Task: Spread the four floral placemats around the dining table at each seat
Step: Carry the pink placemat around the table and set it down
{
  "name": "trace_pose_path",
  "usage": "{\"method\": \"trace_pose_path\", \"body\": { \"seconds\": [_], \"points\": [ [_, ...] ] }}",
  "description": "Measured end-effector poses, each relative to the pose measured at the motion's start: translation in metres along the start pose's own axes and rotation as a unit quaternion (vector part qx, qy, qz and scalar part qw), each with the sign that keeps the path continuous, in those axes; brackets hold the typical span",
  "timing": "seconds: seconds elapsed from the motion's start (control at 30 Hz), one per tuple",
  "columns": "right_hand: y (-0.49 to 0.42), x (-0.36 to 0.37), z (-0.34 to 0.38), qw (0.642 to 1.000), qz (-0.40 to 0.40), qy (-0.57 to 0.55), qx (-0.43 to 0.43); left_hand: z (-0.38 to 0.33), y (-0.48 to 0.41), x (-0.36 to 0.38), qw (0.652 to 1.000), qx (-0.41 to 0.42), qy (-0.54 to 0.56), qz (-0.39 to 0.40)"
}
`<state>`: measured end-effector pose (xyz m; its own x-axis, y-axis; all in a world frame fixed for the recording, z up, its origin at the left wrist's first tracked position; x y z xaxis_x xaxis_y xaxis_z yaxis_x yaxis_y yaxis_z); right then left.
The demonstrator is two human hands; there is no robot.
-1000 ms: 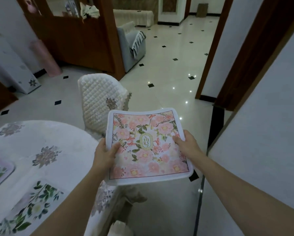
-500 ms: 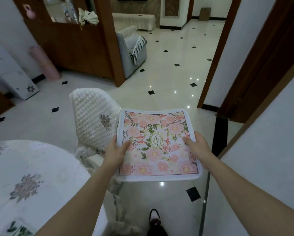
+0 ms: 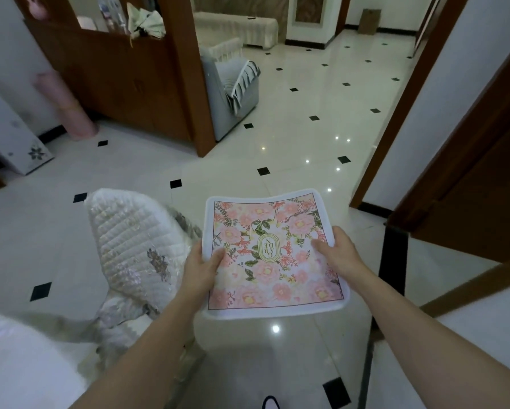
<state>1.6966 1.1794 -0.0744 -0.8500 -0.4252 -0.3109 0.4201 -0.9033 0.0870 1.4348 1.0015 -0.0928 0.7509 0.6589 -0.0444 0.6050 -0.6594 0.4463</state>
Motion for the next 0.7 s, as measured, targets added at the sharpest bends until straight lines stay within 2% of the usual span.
{"method": "trace_pose_path", "body": {
  "seconds": [0.33,0.7],
  "points": [
    [-0.155,0.019,0.017,1.0,0.004,0.021,-0.012,-0.069,-0.129,0.01,0.999,0.003,-0.011,-0.037],
    [-0.392,0.088,0.058,0.99,0.113,0.041,-0.068,-0.149,-0.291,0.009,0.988,0.001,-0.005,-0.154]
  ]
}}
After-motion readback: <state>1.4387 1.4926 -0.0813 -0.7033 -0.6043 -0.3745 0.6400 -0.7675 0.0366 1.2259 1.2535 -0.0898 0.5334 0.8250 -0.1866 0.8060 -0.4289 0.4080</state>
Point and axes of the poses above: each hand's wrist, its own y-axis away from the middle knuckle, its own x-axis out of the palm, z = x × y, the point moved 6 cm from there along -y, towards the middle knuckle, and after that the axes turned 11 degrees about -x, right-handed, at the moved point
